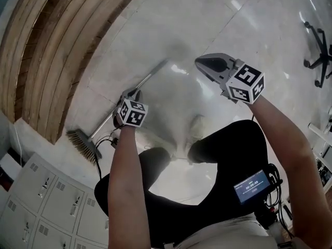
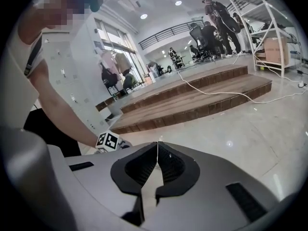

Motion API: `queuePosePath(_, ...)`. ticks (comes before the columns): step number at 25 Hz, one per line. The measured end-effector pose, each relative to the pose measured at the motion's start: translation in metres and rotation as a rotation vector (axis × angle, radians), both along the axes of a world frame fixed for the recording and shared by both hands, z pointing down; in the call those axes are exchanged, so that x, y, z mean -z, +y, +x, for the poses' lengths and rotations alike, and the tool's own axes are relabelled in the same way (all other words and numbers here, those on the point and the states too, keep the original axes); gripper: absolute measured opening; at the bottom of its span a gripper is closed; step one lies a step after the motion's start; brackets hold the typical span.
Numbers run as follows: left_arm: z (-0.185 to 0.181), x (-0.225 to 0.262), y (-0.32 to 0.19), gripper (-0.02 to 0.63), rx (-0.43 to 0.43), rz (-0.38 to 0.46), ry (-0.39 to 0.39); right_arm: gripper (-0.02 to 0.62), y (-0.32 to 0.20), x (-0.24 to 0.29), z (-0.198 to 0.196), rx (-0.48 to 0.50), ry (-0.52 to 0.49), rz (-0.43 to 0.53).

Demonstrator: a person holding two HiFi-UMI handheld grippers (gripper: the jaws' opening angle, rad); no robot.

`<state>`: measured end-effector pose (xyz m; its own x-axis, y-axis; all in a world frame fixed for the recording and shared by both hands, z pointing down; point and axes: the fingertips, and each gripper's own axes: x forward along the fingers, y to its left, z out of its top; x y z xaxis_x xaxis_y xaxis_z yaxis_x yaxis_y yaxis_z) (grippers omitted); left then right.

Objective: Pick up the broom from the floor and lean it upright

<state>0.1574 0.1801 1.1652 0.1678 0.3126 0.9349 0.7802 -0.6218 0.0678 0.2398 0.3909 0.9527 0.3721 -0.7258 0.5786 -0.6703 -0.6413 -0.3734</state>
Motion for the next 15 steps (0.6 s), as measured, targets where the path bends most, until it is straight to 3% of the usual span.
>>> queuePosePath(3,0.005,-0.029,0.008,0.117,-0.113,0.065,-0.025,0.017,0.010,-0.009,0.006,-0.015,0.013,-0.010)
queuePosePath(9,0.011,-0.066,0.022,0.124,-0.305,0.203,-0.051,0.016,0.034,-0.019,0.004,-0.053,0.027,-0.040)
queuePosePath(12,0.005,-0.078,0.018,0.120,-0.333,0.251,-0.110,0.016,0.041,-0.015,-0.002,-0.063,0.026,-0.052)
queuePosePath(13,0.003,-0.077,0.016,0.087,-0.336,0.265,-0.124,0.017,0.043,-0.012,-0.005,-0.062,0.023,-0.054)
queuePosePath(15,0.006,-0.063,0.014,0.077,-0.308,0.278,-0.126,0.016,0.049,-0.001,-0.007,-0.074,0.019,-0.056)
